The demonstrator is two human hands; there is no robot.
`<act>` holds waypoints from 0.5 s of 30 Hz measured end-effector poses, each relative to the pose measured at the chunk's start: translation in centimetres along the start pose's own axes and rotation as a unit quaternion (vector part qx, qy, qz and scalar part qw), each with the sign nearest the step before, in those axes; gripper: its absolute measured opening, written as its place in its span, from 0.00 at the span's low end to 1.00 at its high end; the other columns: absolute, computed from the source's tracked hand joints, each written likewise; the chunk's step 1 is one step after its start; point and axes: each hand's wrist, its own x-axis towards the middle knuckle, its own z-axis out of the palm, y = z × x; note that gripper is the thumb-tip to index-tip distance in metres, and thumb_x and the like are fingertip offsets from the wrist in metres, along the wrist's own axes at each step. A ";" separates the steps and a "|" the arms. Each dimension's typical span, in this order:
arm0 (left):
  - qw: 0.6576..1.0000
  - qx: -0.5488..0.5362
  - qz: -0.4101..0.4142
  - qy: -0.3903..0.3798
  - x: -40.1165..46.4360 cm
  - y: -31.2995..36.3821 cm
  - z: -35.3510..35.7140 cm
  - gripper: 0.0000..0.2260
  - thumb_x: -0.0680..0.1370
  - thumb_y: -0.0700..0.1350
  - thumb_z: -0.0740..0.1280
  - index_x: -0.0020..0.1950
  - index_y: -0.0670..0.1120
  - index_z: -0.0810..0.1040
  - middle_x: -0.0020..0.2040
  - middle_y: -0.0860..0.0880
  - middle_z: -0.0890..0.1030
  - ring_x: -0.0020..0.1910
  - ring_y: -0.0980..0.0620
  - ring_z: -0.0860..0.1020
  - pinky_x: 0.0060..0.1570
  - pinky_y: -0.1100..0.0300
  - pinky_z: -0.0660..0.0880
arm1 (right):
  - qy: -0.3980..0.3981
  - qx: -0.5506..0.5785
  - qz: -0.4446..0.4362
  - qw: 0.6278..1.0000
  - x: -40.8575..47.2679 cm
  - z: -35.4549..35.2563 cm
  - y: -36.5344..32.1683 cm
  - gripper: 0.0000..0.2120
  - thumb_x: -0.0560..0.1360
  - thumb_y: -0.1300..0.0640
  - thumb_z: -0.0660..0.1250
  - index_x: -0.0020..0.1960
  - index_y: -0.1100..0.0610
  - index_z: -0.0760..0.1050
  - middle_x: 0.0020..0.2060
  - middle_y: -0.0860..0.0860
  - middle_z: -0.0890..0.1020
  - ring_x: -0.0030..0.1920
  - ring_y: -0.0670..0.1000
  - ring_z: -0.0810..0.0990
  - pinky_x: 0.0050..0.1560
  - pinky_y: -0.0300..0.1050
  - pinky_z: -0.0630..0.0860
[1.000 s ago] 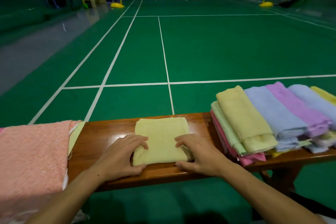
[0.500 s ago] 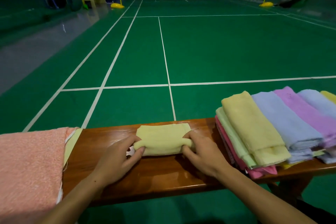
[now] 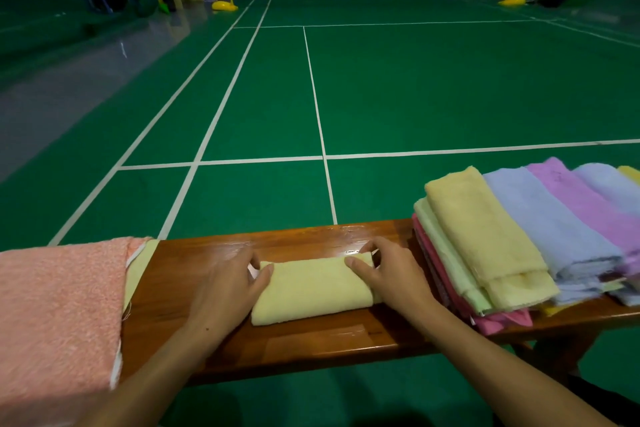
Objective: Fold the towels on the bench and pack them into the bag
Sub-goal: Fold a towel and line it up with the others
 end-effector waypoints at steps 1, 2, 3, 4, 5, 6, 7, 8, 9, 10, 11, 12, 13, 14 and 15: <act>0.999 0.024 0.011 0.021 0.0 0.0 -0.2 0.07 0.82 0.59 0.67 0.51 0.58 0.73 0.41 0.59 0.79 0.39 0.60 0.78 0.33 0.60 0.78 | 0.007 -0.045 0.004 0.999 0.0 -0.1 -0.2 0.17 0.77 0.34 0.69 0.53 0.46 0.76 0.43 0.42 0.81 0.44 0.46 0.80 0.41 0.49 0.77; 0.997 0.042 0.034 0.049 0.0 0.0 -0.3 0.06 0.82 0.58 0.67 0.54 0.59 0.73 0.46 0.61 0.78 0.42 0.60 0.78 0.34 0.62 0.77 | 0.025 -0.092 0.002 0.995 0.0 -0.1 -0.3 0.19 0.78 0.32 0.66 0.55 0.47 0.75 0.46 0.43 0.81 0.46 0.47 0.80 0.43 0.49 0.76; 0.994 0.051 0.064 0.073 -0.1 0.1 -0.3 0.06 0.83 0.57 0.67 0.57 0.59 0.74 0.50 0.61 0.78 0.47 0.60 0.78 0.37 0.63 0.76 | 0.054 -0.132 -0.012 0.990 0.0 -0.1 -0.4 0.21 0.79 0.30 0.63 0.57 0.47 0.75 0.48 0.44 0.81 0.48 0.49 0.80 0.44 0.49 0.77; 0.991 0.048 0.096 0.085 -0.2 0.3 -0.3 0.08 0.83 0.57 0.65 0.61 0.59 0.76 0.56 0.61 0.78 0.53 0.60 0.78 0.43 0.63 0.76 | 0.084 -0.164 -0.039 0.982 0.0 -0.1 -0.7 0.22 0.80 0.31 0.60 0.59 0.48 0.75 0.51 0.45 0.80 0.50 0.50 0.79 0.47 0.50 0.78; 0.988 0.040 0.127 0.076 -0.3 0.5 -0.2 0.12 0.84 0.59 0.63 0.65 0.59 0.76 0.62 0.61 0.78 0.60 0.60 0.76 0.52 0.61 0.77 | 0.100 -0.180 -0.080 0.975 -0.1 -0.1 -1.0 0.23 0.82 0.32 0.58 0.61 0.49 0.75 0.54 0.47 0.79 0.53 0.50 0.77 0.51 0.49 0.78; 0.986 0.032 0.154 0.047 -0.5 0.8 0.1 0.16 0.85 0.61 0.59 0.71 0.59 0.74 0.69 0.61 0.75 0.67 0.60 0.73 0.64 0.58 0.74 | 0.092 -0.179 -0.132 0.971 -0.1 0.2 -1.4 0.23 0.83 0.34 0.56 0.65 0.50 0.75 0.58 0.47 0.79 0.58 0.50 0.76 0.58 0.48 0.77; 0.984 0.035 0.177 0.009 -0.8 1.1 0.4 0.20 0.86 0.63 0.56 0.76 0.60 0.70 0.75 0.60 0.71 0.74 0.60 0.68 0.74 0.58 0.66 | 0.059 -0.167 -0.187 0.966 -0.2 0.5 -1.7 0.24 0.84 0.36 0.56 0.70 0.50 0.74 0.64 0.48 0.78 0.64 0.50 0.74 0.66 0.49 0.74; 0.979 0.051 0.193 -0.031 -1.0 1.4 0.8 0.23 0.86 0.65 0.53 0.80 0.60 0.65 0.80 0.60 0.66 0.80 0.59 0.62 0.78 0.59 0.56 | 0.011 -0.159 -0.232 0.960 -0.5 1.0 -1.9 0.24 0.85 0.38 0.54 0.74 0.50 0.72 0.70 0.48 0.76 0.71 0.51 0.71 0.73 0.51 0.69; 0.975 0.074 0.198 -0.066 -1.3 1.4 1.2 0.26 0.86 0.66 0.50 0.83 0.61 0.60 0.83 0.59 0.61 0.83 0.58 0.55 0.79 0.61 0.49 | -0.038 -0.164 -0.260 0.951 -0.8 1.6 -1.9 0.25 0.86 0.38 0.52 0.78 0.49 0.68 0.75 0.49 0.72 0.77 0.52 0.66 0.79 0.54 0.63; 0.972 0.092 0.195 -0.094 -1.4 1.3 1.5 0.28 0.86 0.67 0.47 0.85 0.61 0.55 0.84 0.58 0.57 0.84 0.57 0.50 0.79 0.60 0.46 | -0.081 -0.180 -0.272 0.942 -1.0 2.0 -2.0 0.26 0.87 0.38 0.49 0.81 0.48 0.64 0.79 0.48 0.68 0.80 0.52 0.62 0.81 0.55 0.57; 0.971 0.105 0.184 -0.112 -1.4 1.1 1.7 0.29 0.85 0.69 0.46 0.85 0.61 0.52 0.85 0.58 0.55 0.84 0.57 0.49 0.79 0.58 0.46 | -0.110 -0.196 -0.270 0.936 -1.2 2.4 -1.7 0.27 0.87 0.38 0.47 0.83 0.47 0.61 0.80 0.48 0.67 0.80 0.53 0.60 0.82 0.56 0.56; 0.973 0.112 0.165 -0.114 -1.3 0.7 1.6 0.31 0.84 0.71 0.45 0.85 0.60 0.53 0.85 0.58 0.56 0.84 0.56 0.51 0.80 0.55 0.50 | -0.121 -0.207 -0.258 0.936 -1.3 2.6 -1.5 0.27 0.87 0.39 0.45 0.83 0.47 0.59 0.79 0.48 0.67 0.79 0.53 0.61 0.81 0.55 0.58; 0.978 0.119 0.138 -0.101 -1.0 0.4 1.3 0.33 0.82 0.73 0.45 0.84 0.60 0.55 0.83 0.57 0.60 0.82 0.55 0.56 0.79 0.53 0.58 | -0.115 -0.213 -0.247 0.938 -1.4 2.6 -1.4 0.27 0.87 0.39 0.45 0.83 0.47 0.60 0.77 0.48 0.69 0.76 0.53 0.64 0.78 0.55 0.63; 0.983 0.130 0.105 -0.070 -0.7 0.1 0.8 0.34 0.81 0.75 0.46 0.82 0.60 0.59 0.79 0.57 0.66 0.77 0.54 0.64 0.75 0.52 0.67 | -0.099 -0.219 -0.238 0.941 -1.5 2.4 -1.5 0.26 0.87 0.40 0.45 0.82 0.47 0.62 0.74 0.48 0.73 0.72 0.53 0.67 0.73 0.54 0.68; 0.987 0.142 0.063 -0.035 -0.5 0.0 0.3 0.34 0.79 0.76 0.47 0.78 0.59 0.64 0.72 0.56 0.71 0.69 0.55 0.70 0.66 0.53 0.74 | -0.077 -0.225 -0.235 0.942 -1.6 2.2 -1.7 0.25 0.87 0.41 0.47 0.80 0.46 0.65 0.70 0.48 0.76 0.68 0.53 0.70 0.67 0.53 0.72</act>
